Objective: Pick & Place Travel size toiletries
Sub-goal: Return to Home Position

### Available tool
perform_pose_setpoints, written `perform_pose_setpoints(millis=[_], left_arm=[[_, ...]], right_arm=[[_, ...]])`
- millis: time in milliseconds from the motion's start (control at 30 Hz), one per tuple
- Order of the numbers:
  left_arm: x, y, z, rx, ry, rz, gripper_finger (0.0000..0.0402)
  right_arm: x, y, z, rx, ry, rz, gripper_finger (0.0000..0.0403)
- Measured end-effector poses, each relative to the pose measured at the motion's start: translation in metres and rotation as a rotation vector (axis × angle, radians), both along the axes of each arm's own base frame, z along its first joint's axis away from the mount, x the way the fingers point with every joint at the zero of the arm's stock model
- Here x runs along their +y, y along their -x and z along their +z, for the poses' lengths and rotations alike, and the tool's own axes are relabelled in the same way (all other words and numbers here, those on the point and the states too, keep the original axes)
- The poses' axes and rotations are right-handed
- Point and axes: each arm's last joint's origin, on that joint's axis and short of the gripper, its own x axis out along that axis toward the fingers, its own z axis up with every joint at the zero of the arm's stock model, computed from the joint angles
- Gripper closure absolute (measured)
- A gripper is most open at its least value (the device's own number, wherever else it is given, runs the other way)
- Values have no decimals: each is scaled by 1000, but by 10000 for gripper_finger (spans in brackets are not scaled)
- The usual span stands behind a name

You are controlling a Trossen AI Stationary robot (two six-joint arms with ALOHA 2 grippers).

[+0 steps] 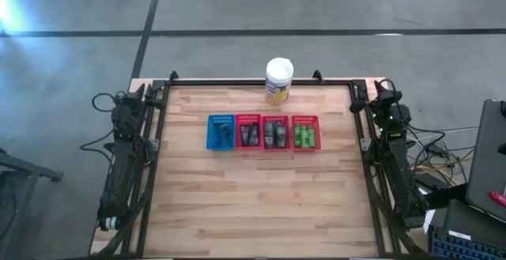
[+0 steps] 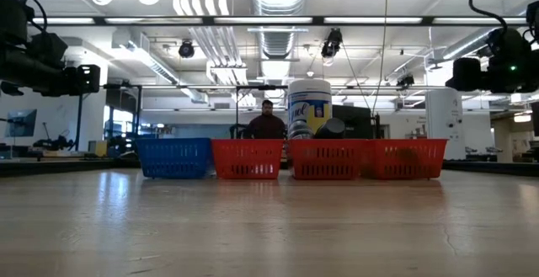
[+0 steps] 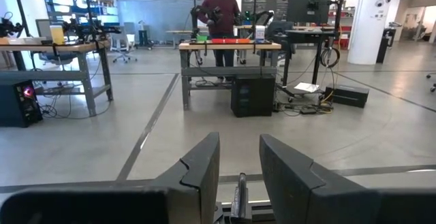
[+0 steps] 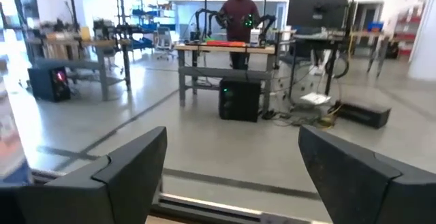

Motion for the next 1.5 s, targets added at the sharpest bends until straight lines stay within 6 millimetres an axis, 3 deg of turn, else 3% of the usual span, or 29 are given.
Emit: perform_pose_setpoints(millis=[333,933,1500], left_arm=[[0,0,0,0,0,0,291],[0,0,0,0,0,0,291],[0,0,0,0,0,-1,291]], right_arm=[[0,0,0,-149,-37,11,43],[-1,0,-1,-148,-46,12,78],[-1,0,-1,-148,-46,13,45]])
